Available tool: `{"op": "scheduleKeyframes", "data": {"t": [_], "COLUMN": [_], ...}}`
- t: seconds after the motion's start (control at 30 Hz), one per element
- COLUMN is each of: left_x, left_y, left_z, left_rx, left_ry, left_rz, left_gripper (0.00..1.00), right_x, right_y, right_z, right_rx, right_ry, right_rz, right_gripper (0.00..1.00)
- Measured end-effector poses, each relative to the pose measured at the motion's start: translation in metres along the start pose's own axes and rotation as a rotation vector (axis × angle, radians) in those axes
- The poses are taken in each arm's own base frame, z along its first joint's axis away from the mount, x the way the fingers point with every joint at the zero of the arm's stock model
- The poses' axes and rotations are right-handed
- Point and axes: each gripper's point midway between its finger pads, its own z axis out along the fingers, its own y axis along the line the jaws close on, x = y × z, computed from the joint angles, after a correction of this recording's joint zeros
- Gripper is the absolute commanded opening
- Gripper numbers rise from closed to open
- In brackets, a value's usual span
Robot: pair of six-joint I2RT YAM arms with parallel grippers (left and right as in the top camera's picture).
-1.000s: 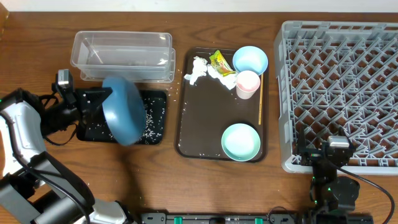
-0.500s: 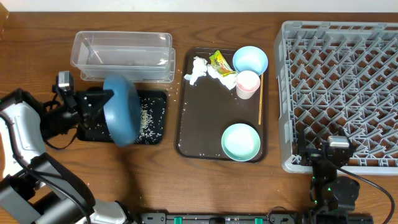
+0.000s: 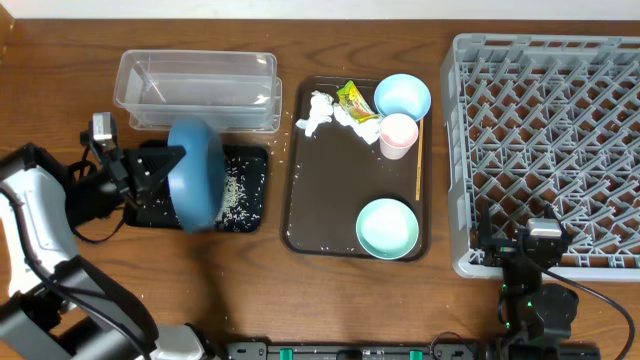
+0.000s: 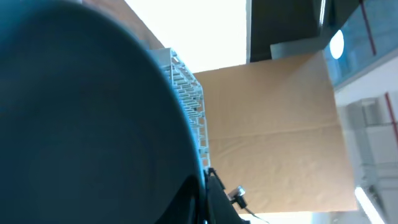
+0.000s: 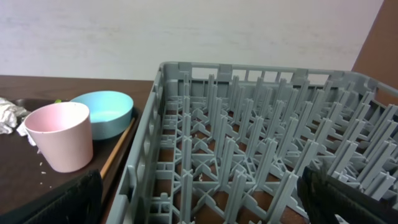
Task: Sort waste into correct bins and load items into the dishwasher rack
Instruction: 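Tilt the teal plate to pour rice onto the black tray, then carry the emptied teal plate back to the brown tray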
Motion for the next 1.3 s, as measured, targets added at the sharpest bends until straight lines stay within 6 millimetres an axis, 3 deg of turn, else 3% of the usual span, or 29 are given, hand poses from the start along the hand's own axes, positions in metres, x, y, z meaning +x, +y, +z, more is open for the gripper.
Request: {"op": "scheduleKeyframes", "data": {"t": [0.33, 0.5, 0.7, 0.8, 0.87, 0.93, 1.03, 1.13, 1.3], "left_x": [0.026, 0.034, 0.014, -0.009, -0.029, -0.043, -0.046, -0.041, -0.025], "left_y": [-0.042, -0.051, -0.039, -0.025, -0.008, 0.014, 0.034, 0.032, 0.005], "left_z": [0.009, 0.015, 0.016, 0.016, 0.014, 0.007, -0.001, 0.000, 0.003], "left_rx": [0.004, 0.011, -0.019, -0.094, -0.211, -0.362, -0.506, -0.633, -0.829], "left_ry": [0.032, 0.056, 0.046, 0.036, 0.018, -0.021, -0.067, -0.105, -0.194], "left_rz": [0.203, 0.285, 0.525, 0.604, 0.575, 0.415, 0.236, 0.192, 0.291], "left_gripper": [0.06, 0.06, 0.06, 0.06, 0.06, 0.06, 0.06, 0.06, 0.06], "right_x": [0.000, 0.000, 0.000, 0.000, 0.000, 0.000, 0.000, 0.000, 0.000], "right_y": [0.000, 0.000, 0.000, 0.000, 0.000, 0.000, 0.000, 0.000, 0.000], "right_z": [0.000, 0.000, 0.000, 0.000, 0.000, 0.000, 0.000, 0.000, 0.000], "right_rx": [0.000, 0.000, 0.000, 0.000, 0.000, 0.000, 0.000, 0.000, 0.000], "right_ry": [0.000, 0.000, 0.000, 0.000, 0.000, 0.000, 0.000, 0.000, 0.000], "right_rz": [0.000, 0.000, 0.000, 0.000, 0.000, 0.000, 0.000, 0.000, 0.000], "right_gripper": [0.99, 0.99, 0.99, 0.99, 0.99, 0.99, 0.99, 0.99, 0.99]}}
